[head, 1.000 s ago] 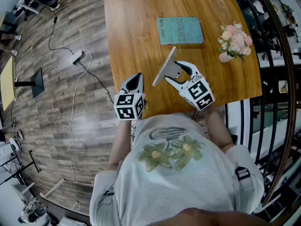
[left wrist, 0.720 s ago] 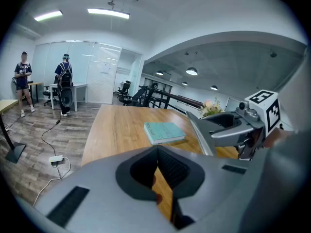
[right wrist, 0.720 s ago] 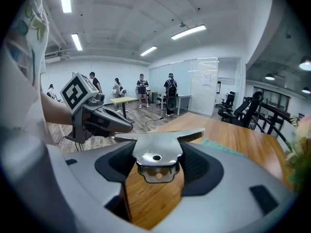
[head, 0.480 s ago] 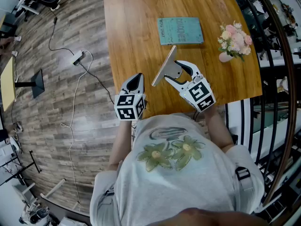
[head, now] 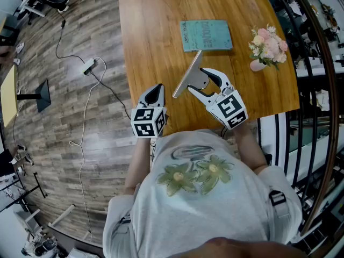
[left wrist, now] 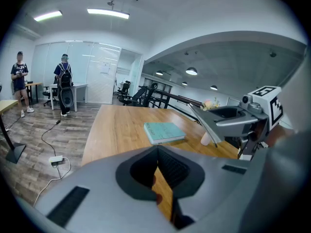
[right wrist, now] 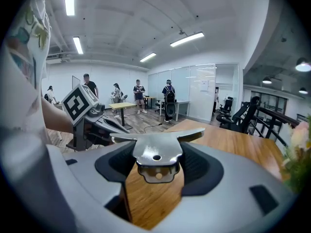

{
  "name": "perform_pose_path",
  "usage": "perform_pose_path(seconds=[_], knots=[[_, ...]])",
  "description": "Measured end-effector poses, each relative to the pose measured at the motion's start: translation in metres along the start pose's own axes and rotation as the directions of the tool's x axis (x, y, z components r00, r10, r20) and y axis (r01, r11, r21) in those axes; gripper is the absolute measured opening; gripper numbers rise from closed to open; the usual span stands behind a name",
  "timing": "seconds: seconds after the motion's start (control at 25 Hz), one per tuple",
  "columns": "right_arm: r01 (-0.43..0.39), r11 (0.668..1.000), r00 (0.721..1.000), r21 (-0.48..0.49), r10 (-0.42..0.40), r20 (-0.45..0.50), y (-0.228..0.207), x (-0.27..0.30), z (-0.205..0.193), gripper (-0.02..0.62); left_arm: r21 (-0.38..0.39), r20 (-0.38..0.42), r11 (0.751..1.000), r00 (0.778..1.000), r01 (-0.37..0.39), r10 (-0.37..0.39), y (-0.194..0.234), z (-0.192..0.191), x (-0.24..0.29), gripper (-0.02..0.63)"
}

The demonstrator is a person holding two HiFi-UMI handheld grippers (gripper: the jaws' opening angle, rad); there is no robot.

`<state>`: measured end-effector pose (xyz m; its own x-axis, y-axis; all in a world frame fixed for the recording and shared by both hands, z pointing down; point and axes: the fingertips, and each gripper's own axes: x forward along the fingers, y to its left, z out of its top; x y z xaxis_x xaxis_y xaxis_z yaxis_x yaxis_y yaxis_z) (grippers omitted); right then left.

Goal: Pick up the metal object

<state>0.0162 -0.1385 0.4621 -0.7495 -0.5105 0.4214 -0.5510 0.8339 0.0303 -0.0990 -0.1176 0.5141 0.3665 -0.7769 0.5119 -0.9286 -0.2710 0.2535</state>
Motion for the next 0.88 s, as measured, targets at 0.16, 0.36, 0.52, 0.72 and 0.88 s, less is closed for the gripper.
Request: perform_pose_path(seconds=[0.16, 0.36, 0.52, 0.72, 0.88], knots=[[-0.002, 1.0, 1.0, 0.005, 0.002, 0.02, 0.002, -0.002, 0.008, 0.288, 0.0, 0.001, 1.0, 1.0, 0.0, 0.0, 0.0, 0.0, -0.001, 0.015], [0.006, 1.0, 1.0, -0.002, -0.006, 0.027, 0.001, -0.005, 0.011, 0.288, 0.001, 0.002, 1.0, 1.0, 0.0, 0.0, -0.001, 0.0, -0.001, 0.015], [0.003, 1.0, 0.999, 0.007, -0.003, 0.042, 0.0, -0.007, 0.016, 0.288, 0.003, 0.001, 1.0, 1.0, -0.001, 0.001, -0.001, 0.0, -0.001, 0.015], [0.002, 1.0, 0.999, 0.004, -0.002, 0.047, 0.001, -0.007, 0.017, 0.288, 0.003, 0.0, 1.0, 1.0, -0.002, 0.002, -0.002, -0.001, -0.002, 0.015], [0.003, 1.0, 0.998, -0.001, -0.003, 0.059, 0.002, -0.008, 0.02, 0.288, 0.005, -0.001, 1.0, 1.0, -0.003, 0.003, -0.002, -0.002, -0.003, 0.015]])
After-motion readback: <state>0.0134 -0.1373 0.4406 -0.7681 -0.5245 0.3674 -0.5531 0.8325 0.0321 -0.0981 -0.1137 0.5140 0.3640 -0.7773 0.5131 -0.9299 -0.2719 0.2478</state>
